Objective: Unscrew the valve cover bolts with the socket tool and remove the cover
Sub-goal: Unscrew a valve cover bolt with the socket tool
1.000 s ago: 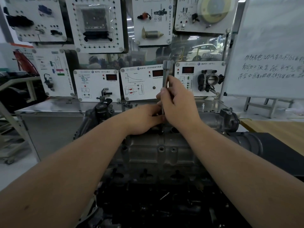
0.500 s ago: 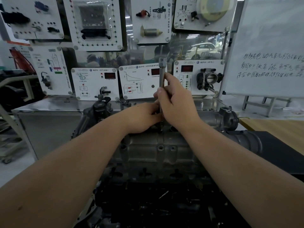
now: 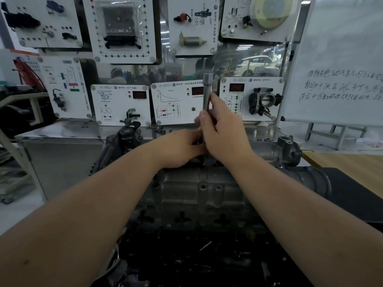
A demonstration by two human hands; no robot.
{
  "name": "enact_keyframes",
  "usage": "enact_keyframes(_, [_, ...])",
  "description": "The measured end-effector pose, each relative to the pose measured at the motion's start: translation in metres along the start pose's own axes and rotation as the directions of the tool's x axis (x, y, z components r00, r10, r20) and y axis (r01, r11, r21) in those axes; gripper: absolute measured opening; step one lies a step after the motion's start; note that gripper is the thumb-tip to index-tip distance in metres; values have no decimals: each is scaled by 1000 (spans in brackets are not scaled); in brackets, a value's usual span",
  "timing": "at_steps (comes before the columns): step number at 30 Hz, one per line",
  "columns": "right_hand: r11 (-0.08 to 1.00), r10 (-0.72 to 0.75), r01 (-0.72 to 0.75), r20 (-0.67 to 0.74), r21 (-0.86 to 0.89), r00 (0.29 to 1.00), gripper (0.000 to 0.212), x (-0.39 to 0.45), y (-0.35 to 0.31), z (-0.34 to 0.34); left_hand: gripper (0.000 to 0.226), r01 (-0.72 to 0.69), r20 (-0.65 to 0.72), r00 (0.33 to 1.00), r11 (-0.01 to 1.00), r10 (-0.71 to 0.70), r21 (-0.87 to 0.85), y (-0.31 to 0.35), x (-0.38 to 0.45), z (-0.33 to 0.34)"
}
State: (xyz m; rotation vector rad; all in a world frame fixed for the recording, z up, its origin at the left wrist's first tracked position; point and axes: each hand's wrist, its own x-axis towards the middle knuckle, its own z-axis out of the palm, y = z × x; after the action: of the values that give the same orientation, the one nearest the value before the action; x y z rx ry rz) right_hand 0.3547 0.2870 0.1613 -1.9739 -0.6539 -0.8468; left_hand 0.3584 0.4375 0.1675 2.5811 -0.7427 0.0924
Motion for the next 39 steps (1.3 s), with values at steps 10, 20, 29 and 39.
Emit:
enact_keyframes(10, [974, -161, 146, -81, -171, 984, 15, 2, 1, 3, 20, 16, -25, 1000, 999, -17, -47, -2, 3, 2])
enact_keyframes(20, [997, -68, 66, -72, -33, 995, 32, 1, 2, 3, 8, 6, -46, 999, 1000, -5, 24, -2, 4, 2])
enact_keyframes(29, [1000, -4, 4, 6, -23, 1000, 50, 0, -1, 2, 48, 5, -5, 1000, 999, -5, -37, -4, 0, 0])
enact_keyframes(39, [996, -74, 71, -63, -46, 995, 28, -1, 1, 4, 7, 8, -46, 999, 999, -10, -46, -3, 3, 2])
